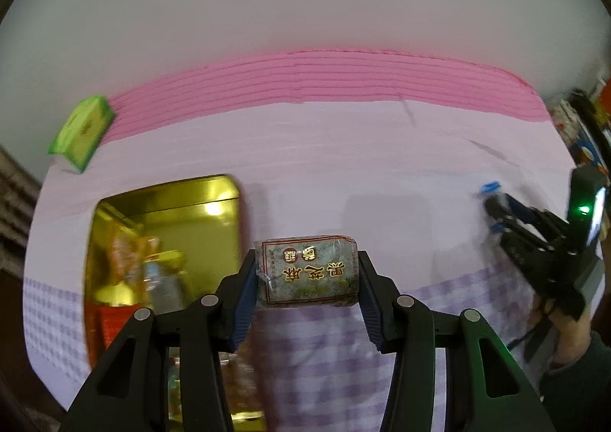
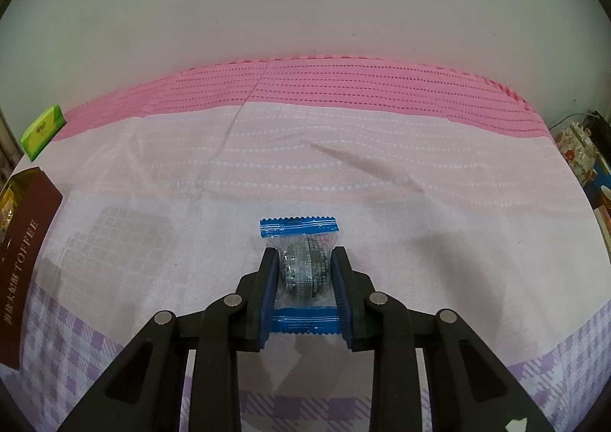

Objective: Organize snacks
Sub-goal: 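Carry the cake pack over the tin and release it with the left gripper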

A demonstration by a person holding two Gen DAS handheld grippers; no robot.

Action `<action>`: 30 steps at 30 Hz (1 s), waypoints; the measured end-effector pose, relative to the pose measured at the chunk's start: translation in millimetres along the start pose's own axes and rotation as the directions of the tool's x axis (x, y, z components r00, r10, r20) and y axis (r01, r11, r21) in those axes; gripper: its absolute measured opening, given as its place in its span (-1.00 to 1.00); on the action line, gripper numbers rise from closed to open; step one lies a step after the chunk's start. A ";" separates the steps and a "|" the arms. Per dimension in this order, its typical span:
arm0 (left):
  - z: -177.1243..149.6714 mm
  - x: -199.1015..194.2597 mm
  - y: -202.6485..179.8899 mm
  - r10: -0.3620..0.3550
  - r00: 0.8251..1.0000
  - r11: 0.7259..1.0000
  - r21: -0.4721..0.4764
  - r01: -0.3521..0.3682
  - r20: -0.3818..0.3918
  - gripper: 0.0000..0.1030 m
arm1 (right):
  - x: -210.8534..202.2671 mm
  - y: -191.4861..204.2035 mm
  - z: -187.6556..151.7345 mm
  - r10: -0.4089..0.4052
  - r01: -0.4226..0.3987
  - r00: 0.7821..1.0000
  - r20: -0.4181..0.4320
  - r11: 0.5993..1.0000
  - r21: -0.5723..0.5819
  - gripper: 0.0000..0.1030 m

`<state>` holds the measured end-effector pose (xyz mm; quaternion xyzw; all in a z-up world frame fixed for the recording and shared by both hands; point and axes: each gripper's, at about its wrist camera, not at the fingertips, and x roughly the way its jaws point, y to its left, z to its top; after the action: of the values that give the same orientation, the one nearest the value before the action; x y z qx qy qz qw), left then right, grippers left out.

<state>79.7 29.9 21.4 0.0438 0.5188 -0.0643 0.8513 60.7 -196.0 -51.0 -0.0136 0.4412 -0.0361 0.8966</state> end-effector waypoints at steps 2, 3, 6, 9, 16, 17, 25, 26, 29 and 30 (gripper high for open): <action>-2.0 2.4 16.3 0.020 1.000 1.000 -0.024 -0.020 -0.010 -0.05 | 0.0 0.5 0.1 -0.004 0.004 1.000 0.000 1.000 -0.003 -0.49; -3.5 2.6 21.7 0.026 1.000 0.999 -0.031 -0.026 -0.013 -0.05 | 0.1 0.5 0.2 -0.006 0.006 1.000 0.000 1.000 -0.004 -0.49; -9.5 5.2 42.8 0.048 0.999 0.997 -0.063 -0.050 -0.023 -0.05 | 0.4 1.8 0.5 -0.012 0.012 1.000 -0.001 1.000 -0.008 -0.49; -14.7 9.3 58.9 0.062 0.998 0.994 -0.090 -0.064 -0.033 -0.05 | 0.1 2.9 -0.1 -0.016 0.016 1.000 0.000 1.000 -0.009 -0.49; -27.0 19.1 85.4 0.084 0.995 0.989 -0.120 -0.090 -0.054 -0.05 | 0.4 2.5 0.1 -0.016 0.016 1.000 0.000 1.000 -0.008 -0.49; -27.7 18.8 87.0 0.083 0.995 0.989 -0.119 -0.089 -0.052 -0.05 | 0.4 2.9 0.1 -0.016 0.016 1.000 0.000 1.000 -0.007 -0.49; -32.5 18.5 87.0 0.094 0.995 0.990 -0.099 -0.097 -0.034 -0.05 | -1.7 3.8 -1.7 -0.019 0.019 1.000 -0.003 1.000 0.000 -0.52; -31.9 19.5 87.7 0.094 0.995 0.991 -0.098 -0.096 -0.032 -0.04 | -2.3 4.3 -2.2 -0.020 0.020 1.000 -0.006 1.000 -0.002 -0.52; -29.6 23.3 90.0 0.088 0.995 0.990 -0.109 -0.091 -0.038 -0.03 | -3.7 4.8 -1.8 -0.022 0.022 1.000 -0.012 1.000 -0.002 -0.53; -28.9 24.3 90.7 0.082 0.996 0.990 -0.113 -0.086 -0.040 -0.03 | -4.8 5.2 -2.1 -0.021 0.021 1.000 -0.014 1.000 0.000 -0.53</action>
<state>79.4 122.1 -12.6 0.0179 0.5342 0.0024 0.8451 56.4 -190.4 -48.9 -0.0179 0.4474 -0.0458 0.8930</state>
